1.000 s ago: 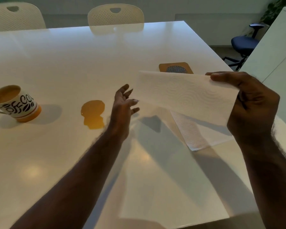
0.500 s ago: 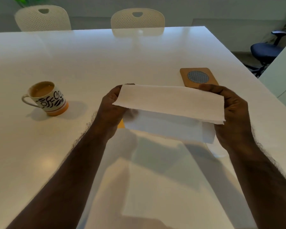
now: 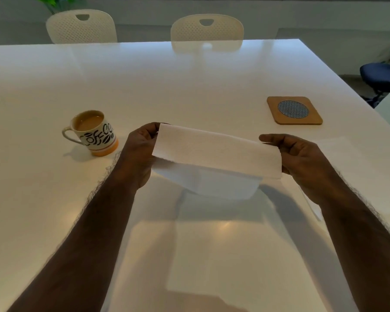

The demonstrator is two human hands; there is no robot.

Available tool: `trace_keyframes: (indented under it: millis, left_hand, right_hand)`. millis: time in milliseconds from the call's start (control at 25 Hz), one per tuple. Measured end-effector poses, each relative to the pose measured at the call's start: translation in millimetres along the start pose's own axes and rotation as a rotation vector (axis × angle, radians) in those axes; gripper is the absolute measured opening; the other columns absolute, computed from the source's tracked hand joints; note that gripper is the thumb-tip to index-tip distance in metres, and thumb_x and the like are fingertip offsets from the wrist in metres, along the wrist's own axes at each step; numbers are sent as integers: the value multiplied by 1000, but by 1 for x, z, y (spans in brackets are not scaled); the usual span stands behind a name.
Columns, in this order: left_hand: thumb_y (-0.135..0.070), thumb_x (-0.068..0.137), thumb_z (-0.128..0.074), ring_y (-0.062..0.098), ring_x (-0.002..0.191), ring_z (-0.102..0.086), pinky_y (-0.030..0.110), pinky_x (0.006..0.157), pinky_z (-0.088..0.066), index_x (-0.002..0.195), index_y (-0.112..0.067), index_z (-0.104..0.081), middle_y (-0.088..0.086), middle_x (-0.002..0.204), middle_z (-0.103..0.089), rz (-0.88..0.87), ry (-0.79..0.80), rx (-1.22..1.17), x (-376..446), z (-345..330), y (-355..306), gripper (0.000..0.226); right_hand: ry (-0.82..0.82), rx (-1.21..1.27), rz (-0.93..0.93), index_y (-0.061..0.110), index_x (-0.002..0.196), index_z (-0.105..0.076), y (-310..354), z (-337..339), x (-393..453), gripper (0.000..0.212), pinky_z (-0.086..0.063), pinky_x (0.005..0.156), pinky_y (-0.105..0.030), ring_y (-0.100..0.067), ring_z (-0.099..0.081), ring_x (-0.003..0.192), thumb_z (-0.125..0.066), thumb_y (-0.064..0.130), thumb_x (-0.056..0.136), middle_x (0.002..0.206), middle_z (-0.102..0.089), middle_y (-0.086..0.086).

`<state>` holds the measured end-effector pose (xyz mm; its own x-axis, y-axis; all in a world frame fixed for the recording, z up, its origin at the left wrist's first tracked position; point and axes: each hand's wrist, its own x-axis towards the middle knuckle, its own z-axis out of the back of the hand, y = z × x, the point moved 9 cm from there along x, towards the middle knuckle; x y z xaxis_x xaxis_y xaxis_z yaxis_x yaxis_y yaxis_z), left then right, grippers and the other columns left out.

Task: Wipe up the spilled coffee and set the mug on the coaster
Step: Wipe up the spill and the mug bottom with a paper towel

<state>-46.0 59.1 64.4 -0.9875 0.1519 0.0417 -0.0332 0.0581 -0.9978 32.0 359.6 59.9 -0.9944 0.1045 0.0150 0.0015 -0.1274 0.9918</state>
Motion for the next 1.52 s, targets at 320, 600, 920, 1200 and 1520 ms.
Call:
trace_keyframes:
  millis: [320, 600, 920, 1200, 1520]
  left_hand:
    - [-15, 74, -56, 10, 73, -68, 27, 56, -54, 79, -33, -74, -9, 79, -73, -120, 25, 66, 10, 11, -52, 26]
    - [-13, 81, -60, 17, 85, -67, 32, 69, -56, 96, -18, -66, -7, 89, -71, -254, 287, 91, 3, -13, -83, 18]
    - [-8, 83, -57, 13, 82, -67, 30, 67, -55, 98, -17, -65, -10, 89, -71, -286, 276, 100, 9, -6, -91, 20]
    - [-51, 93, -33, 29, 103, -65, 41, 84, -52, 108, -30, -72, 10, 119, -67, -7, 326, 105, 27, 22, -64, 47]
    - [-14, 86, -69, 10, 85, -61, 20, 78, -52, 112, -19, -71, -3, 102, -71, -543, 105, 973, 43, 7, -85, 27]
  right_hand:
    - [349, 149, 151, 15, 128, -54, 52, -37, 11, 68, -40, 106, -42, -22, -50, 132, -40, -2, 64, 138, -58, -7]
    - [509, -494, 186, 40, 139, -45, 57, -101, 33, 64, -38, 107, -28, 6, -44, 131, -65, 55, 80, 141, -50, 21]
    - [506, -330, 89, 15, 117, -65, 36, -129, 38, 58, -61, 79, -41, -18, -71, 95, -74, 45, 69, 107, -72, 0]
    - [238, -625, 123, 31, 97, -69, 42, -107, 59, 21, -57, 69, -29, -7, -66, 77, -78, 29, 78, 91, -69, 12]
    - [-118, -1056, 566, 29, 109, -67, 84, -114, 71, 21, -44, 57, -24, -18, -65, 73, -62, 26, 89, 96, -72, 7]
